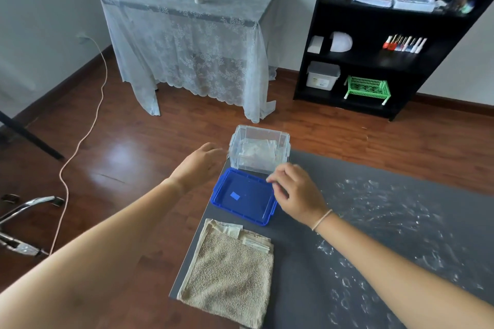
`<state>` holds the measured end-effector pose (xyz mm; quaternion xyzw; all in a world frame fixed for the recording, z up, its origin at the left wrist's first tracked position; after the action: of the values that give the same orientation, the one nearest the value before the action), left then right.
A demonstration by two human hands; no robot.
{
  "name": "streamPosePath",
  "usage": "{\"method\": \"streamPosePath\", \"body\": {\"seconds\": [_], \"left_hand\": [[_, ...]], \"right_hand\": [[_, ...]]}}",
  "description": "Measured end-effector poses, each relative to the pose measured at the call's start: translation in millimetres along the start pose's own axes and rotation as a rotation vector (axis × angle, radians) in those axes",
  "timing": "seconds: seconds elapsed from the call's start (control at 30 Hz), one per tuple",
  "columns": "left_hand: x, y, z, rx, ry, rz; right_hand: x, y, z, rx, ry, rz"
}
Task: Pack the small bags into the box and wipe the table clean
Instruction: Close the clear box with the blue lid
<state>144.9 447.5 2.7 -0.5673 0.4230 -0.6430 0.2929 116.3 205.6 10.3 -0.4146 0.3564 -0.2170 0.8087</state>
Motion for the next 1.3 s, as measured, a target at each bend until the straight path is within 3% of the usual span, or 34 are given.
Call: {"method": "streamPosePath", "body": {"seconds": [0.17, 0.27, 0.4, 0.63, 0.73, 1.2, 1.3], "left_hand": [[-17, 22, -35, -0.111, -0.015, 0.039], [-21, 31, -46, -0.154, -0.033, 0.053], [-24, 40, -52, -0.193, -0.096, 0.031], [-24, 41, -58, -0.102, -0.288, -0.166], [-20, 35, -59, -0.057, -0.332, -0.232], [16, -30, -20, 0.147, -0.192, -0.485], [23, -35, -8, 0.190, -0.184, -0.452]], "right_hand": [[2, 26, -45, -0.295, 0.029, 0.027], [3, 34, -54, -0.349, 0.042, 0.029], [-3, 36, -51, -0.281, 0.056, 0.020], [-9, 35, -51, -0.235, 0.034, 0.043], [-9, 34, -51, -0.219, 0.106, 0.113], [8, -11, 2, 0.014, 0.628, 0.753], [12, -14, 13, 0.043, 0.687, 0.871]]}}
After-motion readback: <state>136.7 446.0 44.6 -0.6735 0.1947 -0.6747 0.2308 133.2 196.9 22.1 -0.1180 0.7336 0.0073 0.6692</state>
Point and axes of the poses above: each hand's wrist, its own z-axis towards the middle knuckle, its own y-axis out of the palm, x = y × z, the point moved 3 cm from there along z, towards the middle knuckle, and after that the axes turned 2 degrees about -x, right-handed, at the moved point
